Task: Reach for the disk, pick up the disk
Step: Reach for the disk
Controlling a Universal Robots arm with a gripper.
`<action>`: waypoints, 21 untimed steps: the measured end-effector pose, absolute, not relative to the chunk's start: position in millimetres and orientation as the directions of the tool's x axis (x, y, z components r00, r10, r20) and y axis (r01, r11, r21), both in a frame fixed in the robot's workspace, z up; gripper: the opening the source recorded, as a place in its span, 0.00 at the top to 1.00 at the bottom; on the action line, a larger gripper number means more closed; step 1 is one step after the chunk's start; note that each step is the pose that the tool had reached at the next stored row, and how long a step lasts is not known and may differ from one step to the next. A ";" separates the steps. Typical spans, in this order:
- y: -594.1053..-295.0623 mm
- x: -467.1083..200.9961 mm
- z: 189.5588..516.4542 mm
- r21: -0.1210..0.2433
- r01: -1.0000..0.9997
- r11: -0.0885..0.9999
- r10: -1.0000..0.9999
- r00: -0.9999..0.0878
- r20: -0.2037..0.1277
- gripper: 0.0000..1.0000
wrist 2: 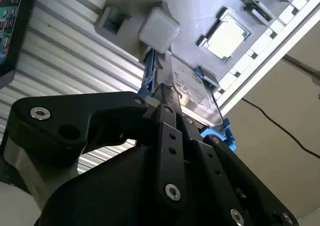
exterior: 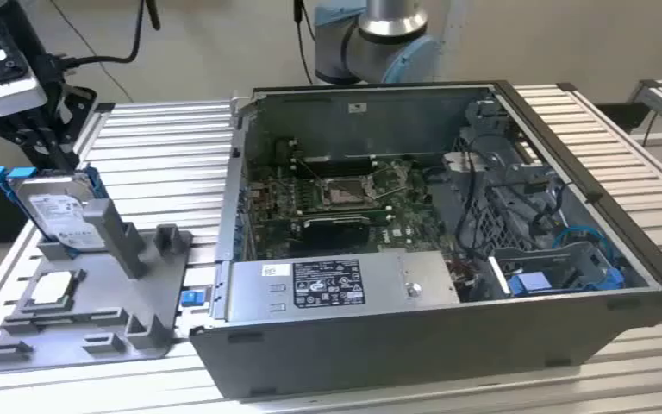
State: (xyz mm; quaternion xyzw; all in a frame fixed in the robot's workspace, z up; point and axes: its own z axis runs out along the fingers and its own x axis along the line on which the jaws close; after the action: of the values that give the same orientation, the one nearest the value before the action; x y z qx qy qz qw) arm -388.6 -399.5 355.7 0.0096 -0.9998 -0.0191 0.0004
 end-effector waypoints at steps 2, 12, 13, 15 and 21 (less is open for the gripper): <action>-399.5 -388.6 355.7 0.038 -0.019 0.999 -0.019 -1.000 0.000 1.00; -399.2 -388.7 355.7 0.038 -0.019 0.999 -0.019 -1.000 0.000 1.00; -398.9 -389.0 355.7 0.038 -0.019 0.999 -0.019 -1.000 0.000 1.00; -397.9 -390.7 355.8 0.038 -0.019 0.999 -0.019 -1.000 0.001 1.00; -390.3 -406.5 355.6 0.038 -0.019 0.999 -0.019 -1.000 0.001 1.00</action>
State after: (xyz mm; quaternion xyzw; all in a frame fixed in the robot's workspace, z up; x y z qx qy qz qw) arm -406.5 -390.3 355.6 0.0096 -0.9998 -0.0191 0.0005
